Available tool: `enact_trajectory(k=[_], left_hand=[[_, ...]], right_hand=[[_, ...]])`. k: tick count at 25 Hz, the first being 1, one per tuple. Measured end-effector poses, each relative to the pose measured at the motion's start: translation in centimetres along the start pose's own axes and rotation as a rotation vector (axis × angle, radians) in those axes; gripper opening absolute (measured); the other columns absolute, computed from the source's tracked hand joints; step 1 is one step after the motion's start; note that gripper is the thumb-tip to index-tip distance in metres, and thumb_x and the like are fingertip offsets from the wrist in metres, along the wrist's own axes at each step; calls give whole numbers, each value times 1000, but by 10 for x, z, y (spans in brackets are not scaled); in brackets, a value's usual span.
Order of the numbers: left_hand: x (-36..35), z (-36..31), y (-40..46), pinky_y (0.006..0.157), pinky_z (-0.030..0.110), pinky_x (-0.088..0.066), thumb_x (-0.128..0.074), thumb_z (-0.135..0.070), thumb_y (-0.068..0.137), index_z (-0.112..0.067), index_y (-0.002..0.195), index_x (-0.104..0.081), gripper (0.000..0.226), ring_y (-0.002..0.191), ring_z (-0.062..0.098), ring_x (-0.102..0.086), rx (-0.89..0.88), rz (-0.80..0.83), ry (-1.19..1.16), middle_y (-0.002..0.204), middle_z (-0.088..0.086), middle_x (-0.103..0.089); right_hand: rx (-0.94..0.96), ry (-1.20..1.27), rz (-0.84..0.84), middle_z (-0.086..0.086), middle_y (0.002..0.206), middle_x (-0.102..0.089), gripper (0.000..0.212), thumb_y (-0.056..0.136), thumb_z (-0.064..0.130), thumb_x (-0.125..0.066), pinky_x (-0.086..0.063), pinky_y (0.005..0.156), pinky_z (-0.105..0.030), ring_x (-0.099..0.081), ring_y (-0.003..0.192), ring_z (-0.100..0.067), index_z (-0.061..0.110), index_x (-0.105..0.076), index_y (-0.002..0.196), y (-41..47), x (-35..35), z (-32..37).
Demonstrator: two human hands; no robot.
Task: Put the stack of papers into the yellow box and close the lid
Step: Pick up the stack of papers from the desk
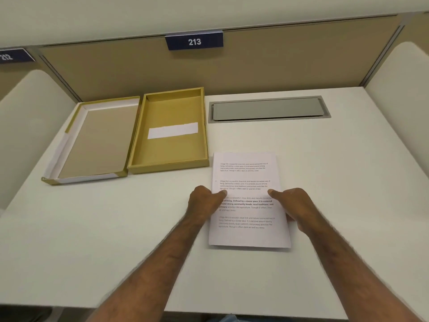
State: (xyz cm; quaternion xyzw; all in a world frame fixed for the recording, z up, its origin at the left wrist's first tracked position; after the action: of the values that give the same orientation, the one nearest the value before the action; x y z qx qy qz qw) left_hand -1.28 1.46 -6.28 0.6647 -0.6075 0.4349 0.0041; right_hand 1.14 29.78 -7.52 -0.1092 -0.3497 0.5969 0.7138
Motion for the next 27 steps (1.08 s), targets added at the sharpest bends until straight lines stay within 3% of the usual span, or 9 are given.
enact_trajectory(k=[2,4,7,13,16,18,22,24,27], left_hand=[[-1,-1,5,68,32,-56,-83,-46,81,1,109,-72,56,91,32,-77,39,45,-101,98,14,-79],[-1,0,9,85,41,-64,-84,-40,82,0,113,-65,54,99,33,-77,95,83,-190,108,15,-79],[-2,5,17,68,33,-61,-81,-29,86,2,116,-67,46,87,28,-79,156,135,-294,104,14,-81],[-4,6,14,57,24,-55,-77,-35,84,-4,96,-75,33,70,19,-78,166,82,-363,77,2,-83],[-1,6,18,68,33,-64,-77,-32,87,-1,106,-74,37,79,25,-79,171,120,-379,91,10,-83],[1,6,18,56,26,-58,-75,-31,90,-3,110,-73,34,71,21,-76,196,165,-397,92,10,-83],[1,6,16,46,20,-52,-74,-30,92,-5,109,-74,31,59,15,-74,220,202,-422,83,6,-81],[-2,5,14,50,21,-54,-75,-31,90,-3,110,-74,34,63,18,-75,195,195,-415,89,9,-82],[-4,8,15,75,33,-61,-79,-34,87,0,111,-74,42,79,26,-77,131,173,-393,93,11,-83]], right_hand=[[-64,47,51,-9,94,-84,31,94,34,-81,-57,67,-33,-81,82,-32,6,-76,106,4,-1,7],[-106,89,127,-3,81,-87,33,95,31,-81,-59,56,-27,-83,67,-22,5,-74,115,5,-2,13],[-126,83,212,5,66,-84,29,97,32,-80,-57,48,-23,-81,54,-13,9,-76,114,11,-1,12],[-105,90,279,-3,90,-89,37,102,44,-74,-58,67,-34,-81,86,-26,11,-80,118,4,-4,22],[-106,147,265,-6,99,-89,40,104,47,-71,-59,65,-33,-82,87,-25,12,-80,119,6,-5,16],[-103,183,257,-4,97,-89,38,103,47,-71,-60,66,-34,-83,86,-24,13,-80,117,6,-7,11],[-74,229,342,-3,110,-89,36,102,37,-76,-64,96,-47,-83,106,-28,14,-78,130,2,-15,10],[-38,276,379,-3,123,-86,35,107,30,-71,-61,106,-55,-81,116,-30,20,-71,140,-3,-18,10],[50,281,374,2,129,-84,31,111,30,-64,-65,97,-55,-82,115,-27,31,-66,142,-11,-18,11]])
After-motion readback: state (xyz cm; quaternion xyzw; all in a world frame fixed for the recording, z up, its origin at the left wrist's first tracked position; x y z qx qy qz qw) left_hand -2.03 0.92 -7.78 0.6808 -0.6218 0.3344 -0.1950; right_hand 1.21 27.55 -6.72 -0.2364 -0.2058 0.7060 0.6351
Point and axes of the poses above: each hand's wrist, its own y-axis towards the middle knuckle, its own x-axis out of the back of the hand, z = x × y, the point moved 5 cm from there along y, towards the middle knuckle
